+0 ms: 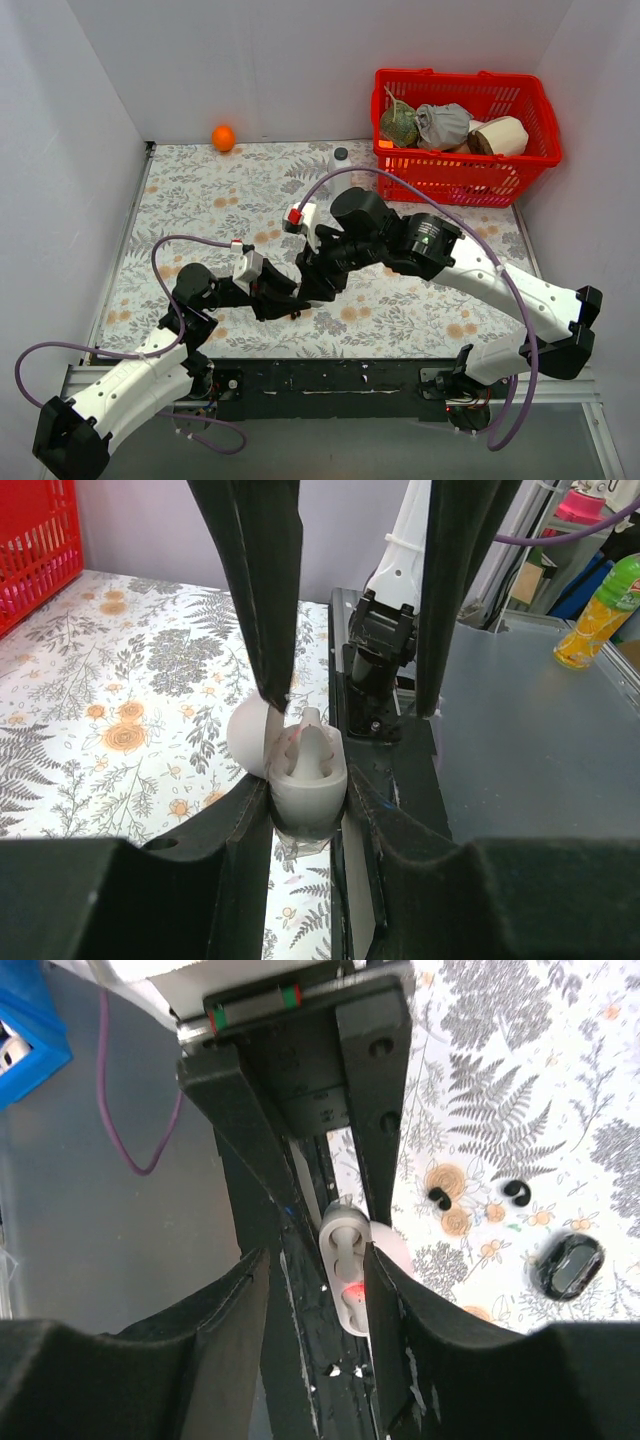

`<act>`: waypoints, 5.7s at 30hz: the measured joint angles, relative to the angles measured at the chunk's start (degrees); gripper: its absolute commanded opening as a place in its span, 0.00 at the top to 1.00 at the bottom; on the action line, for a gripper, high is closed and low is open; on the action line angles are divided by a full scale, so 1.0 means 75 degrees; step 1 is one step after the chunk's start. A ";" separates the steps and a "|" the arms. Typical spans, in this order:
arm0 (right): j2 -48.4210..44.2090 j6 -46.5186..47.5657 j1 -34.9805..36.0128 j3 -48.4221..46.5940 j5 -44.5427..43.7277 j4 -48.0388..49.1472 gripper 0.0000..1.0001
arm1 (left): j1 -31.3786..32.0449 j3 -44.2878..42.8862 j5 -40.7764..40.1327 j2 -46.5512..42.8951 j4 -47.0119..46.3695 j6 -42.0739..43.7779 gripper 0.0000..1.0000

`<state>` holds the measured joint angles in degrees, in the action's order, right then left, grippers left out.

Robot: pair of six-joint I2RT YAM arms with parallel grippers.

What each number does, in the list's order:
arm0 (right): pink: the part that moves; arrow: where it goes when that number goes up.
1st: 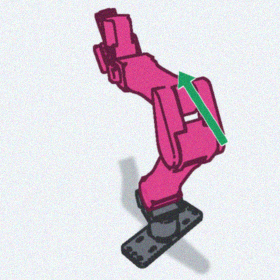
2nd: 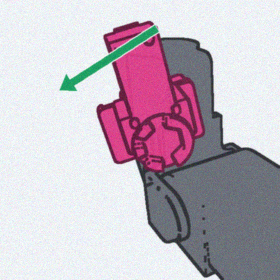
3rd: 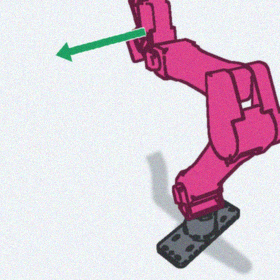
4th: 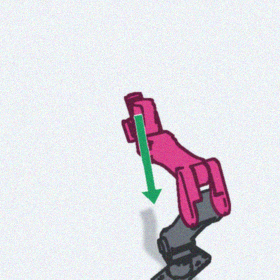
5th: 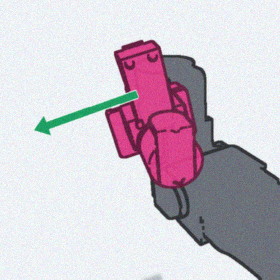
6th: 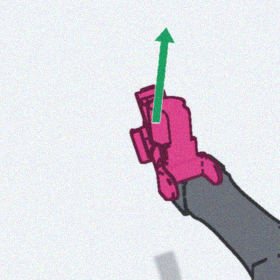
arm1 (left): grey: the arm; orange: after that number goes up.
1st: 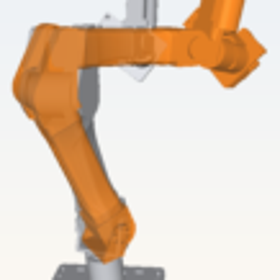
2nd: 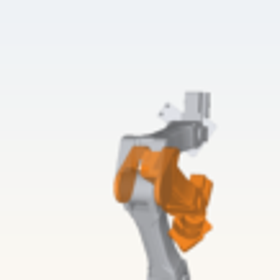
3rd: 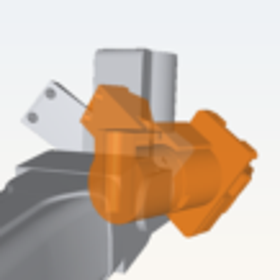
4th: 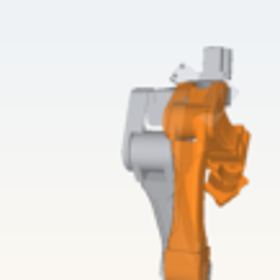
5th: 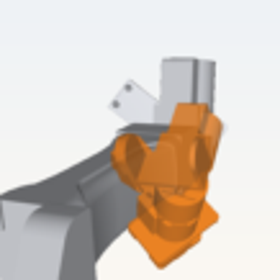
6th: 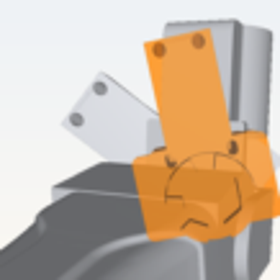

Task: Insert the wireless bluetooth earbuds into the charging case
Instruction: Place the earbud in the charging case, then close the charging case, then place the charging case at the center of the board, then pick up the charging case at the center of the board.

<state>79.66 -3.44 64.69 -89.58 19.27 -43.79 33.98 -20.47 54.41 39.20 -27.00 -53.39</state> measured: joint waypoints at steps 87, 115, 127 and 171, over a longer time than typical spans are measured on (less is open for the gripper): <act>-0.3279 -0.1804 -0.1361 0.5190 -0.3526 0.2850 0.54 | -0.3136 -0.4223 -0.3418 0.8332 0.2646 -0.2192 0.86; -0.3133 -0.1714 -0.1361 0.5319 -0.3867 0.2856 0.47 | -0.3622 -0.3681 -0.6534 0.6065 0.4884 -0.2690 0.02; -0.2760 -0.2022 -0.1361 0.5785 -0.4310 0.3206 0.21 | -0.3171 -0.2229 -0.6030 0.4077 0.5592 -0.4672 0.02; -0.4500 -0.2101 -0.1367 0.6065 -0.4779 0.2757 0.25 | 0.1821 -0.5018 -0.7294 0.7595 0.6184 -0.0720 0.02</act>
<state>45.91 -19.20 54.43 -44.10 -16.58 -23.11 47.64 -58.11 -0.30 96.16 19.38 -58.78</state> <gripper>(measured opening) 0.745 0.981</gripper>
